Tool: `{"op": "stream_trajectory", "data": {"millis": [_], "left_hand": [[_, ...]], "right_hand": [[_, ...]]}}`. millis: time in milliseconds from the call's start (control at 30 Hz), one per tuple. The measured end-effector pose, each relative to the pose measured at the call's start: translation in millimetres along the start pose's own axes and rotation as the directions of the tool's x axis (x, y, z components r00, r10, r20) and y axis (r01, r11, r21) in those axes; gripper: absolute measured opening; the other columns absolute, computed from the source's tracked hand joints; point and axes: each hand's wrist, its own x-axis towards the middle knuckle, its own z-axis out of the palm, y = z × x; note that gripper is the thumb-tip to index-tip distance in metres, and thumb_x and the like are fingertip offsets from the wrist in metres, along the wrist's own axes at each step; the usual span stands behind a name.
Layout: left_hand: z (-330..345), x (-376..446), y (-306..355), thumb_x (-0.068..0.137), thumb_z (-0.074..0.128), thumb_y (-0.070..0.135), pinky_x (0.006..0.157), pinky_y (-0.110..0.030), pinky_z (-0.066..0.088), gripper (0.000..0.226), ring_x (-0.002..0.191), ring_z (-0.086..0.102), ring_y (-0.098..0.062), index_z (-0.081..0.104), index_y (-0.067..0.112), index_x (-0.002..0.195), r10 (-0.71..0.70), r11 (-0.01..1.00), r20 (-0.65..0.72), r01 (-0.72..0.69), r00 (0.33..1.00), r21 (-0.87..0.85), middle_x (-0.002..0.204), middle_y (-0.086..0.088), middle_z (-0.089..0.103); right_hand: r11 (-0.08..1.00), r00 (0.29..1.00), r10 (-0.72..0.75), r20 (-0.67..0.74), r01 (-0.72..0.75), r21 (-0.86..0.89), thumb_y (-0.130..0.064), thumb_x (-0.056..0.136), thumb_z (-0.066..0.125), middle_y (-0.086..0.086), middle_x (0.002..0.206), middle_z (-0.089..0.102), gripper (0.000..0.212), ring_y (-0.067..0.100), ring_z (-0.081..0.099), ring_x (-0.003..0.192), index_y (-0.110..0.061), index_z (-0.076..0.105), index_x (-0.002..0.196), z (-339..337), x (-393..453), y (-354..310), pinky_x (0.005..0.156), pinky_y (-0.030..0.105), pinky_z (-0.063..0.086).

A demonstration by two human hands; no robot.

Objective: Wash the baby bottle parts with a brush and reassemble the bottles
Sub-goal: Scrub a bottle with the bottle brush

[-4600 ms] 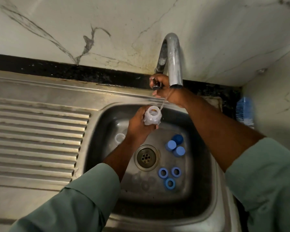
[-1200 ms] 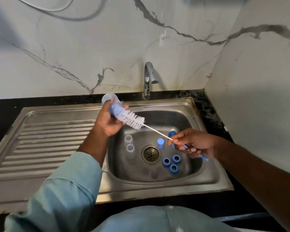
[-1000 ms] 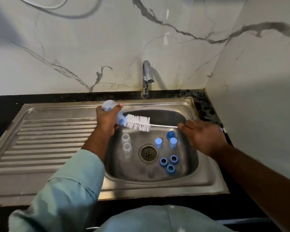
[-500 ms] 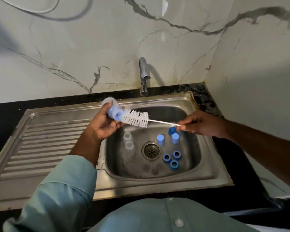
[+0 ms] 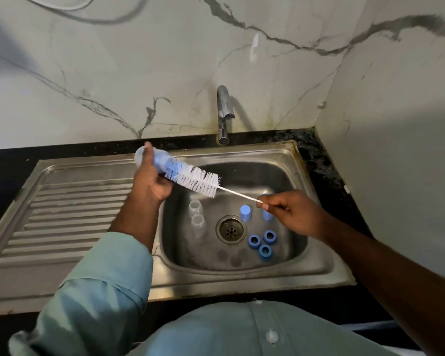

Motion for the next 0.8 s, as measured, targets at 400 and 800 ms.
{"op": "stream_trajectory", "data": {"millis": [400,800], "left_hand": [[-17,2,-4,0.076,0.077,0.054,0.048,-0.021,0.046,0.062,0.062,0.066,-0.015,0.057,0.017,0.121,-0.029,0.878,-0.101,0.074,0.994,0.474,0.090,-0.002,0.068],[-5,2,-5,0.085,0.069,0.051,0.046,-0.024,0.053,0.060,0.069,0.068,-0.017,0.056,0.013,0.129,-0.018,0.934,-0.101,0.053,0.995,0.354,0.091,-0.007,0.068]], "right_hand": [[0.658,0.894,-0.429,0.129,0.407,-0.634,-0.020,0.075,0.065,0.000,0.070,0.062,0.030,0.019,0.061,0.052,-0.021,0.069,0.106,-35,13,7,0.044,0.022,0.043],[0.593,0.867,-0.482,0.129,0.431,-0.680,-0.017,0.071,0.070,0.005,0.073,0.062,0.041,0.025,0.062,0.054,-0.019,0.059,0.111,-38,30,6,0.038,0.027,0.044]]}}
